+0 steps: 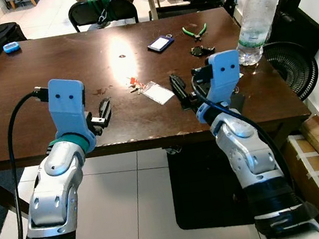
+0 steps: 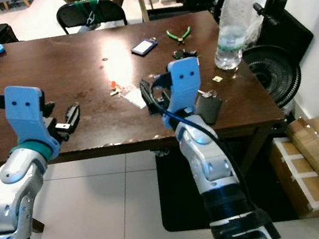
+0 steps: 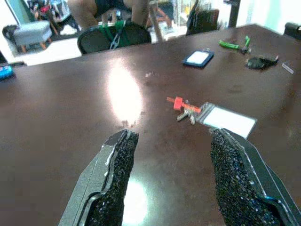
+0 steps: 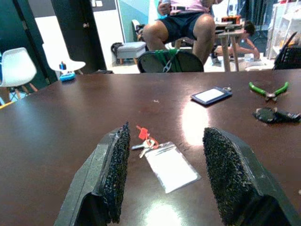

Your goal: Hang keys on a hook

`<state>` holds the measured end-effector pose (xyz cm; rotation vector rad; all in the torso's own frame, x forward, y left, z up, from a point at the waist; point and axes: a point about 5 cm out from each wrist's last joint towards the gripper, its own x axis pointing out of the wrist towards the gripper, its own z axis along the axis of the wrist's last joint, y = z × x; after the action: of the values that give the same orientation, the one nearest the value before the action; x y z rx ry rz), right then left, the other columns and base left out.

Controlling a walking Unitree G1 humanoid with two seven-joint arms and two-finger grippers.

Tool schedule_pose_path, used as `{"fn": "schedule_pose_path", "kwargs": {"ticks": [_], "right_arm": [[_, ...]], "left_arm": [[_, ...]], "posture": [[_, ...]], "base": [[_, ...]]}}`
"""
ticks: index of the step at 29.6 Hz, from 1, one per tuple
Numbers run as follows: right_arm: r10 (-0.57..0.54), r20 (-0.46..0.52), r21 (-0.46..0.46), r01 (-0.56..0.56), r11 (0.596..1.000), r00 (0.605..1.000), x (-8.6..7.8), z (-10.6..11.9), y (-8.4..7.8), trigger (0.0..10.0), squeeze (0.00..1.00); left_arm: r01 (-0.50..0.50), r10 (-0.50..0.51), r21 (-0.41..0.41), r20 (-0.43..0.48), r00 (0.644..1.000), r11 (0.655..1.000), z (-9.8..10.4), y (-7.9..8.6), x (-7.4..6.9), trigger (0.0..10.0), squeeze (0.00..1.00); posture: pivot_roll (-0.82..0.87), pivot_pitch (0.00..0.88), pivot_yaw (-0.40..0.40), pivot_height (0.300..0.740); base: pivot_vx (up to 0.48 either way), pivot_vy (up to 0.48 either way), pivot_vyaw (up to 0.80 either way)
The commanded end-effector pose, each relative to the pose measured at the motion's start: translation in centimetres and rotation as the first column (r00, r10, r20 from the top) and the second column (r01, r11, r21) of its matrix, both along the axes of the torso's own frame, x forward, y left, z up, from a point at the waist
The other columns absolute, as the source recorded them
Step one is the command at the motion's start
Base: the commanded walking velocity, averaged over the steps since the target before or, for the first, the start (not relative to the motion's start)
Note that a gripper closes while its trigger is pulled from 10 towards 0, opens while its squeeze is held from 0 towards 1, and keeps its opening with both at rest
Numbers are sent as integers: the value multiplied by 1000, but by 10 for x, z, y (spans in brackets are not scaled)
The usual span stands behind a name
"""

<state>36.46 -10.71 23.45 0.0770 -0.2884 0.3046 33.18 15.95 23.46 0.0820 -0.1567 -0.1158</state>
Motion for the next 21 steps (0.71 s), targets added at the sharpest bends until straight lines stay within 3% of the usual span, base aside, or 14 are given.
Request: {"fn": "schedule_pose_path", "kwargs": {"ticks": [1,13,21], "right_arm": [[1,14,-3,-1,1000,1000,1,1,0,10000,0],[1,33,-16,0,1000,999,8,6,-3,10000,0],[1,44,-12,-1,1000,999,5,6,-2,10000,0]], "left_arm": [[-6,6,-2,5,1000,1000,0,6,2,10000,0],[-8,8,-6,27,1000,1000,2,7,8,10000,0],[-16,17,-14,28,999,1000,1,9,5,10000,0]], "posture": [[-67,0,99,740],[-69,0,80,740],[-71,0,82,740]], "base": [[0,0,0],[0,0,0],[0,0,0]]}}
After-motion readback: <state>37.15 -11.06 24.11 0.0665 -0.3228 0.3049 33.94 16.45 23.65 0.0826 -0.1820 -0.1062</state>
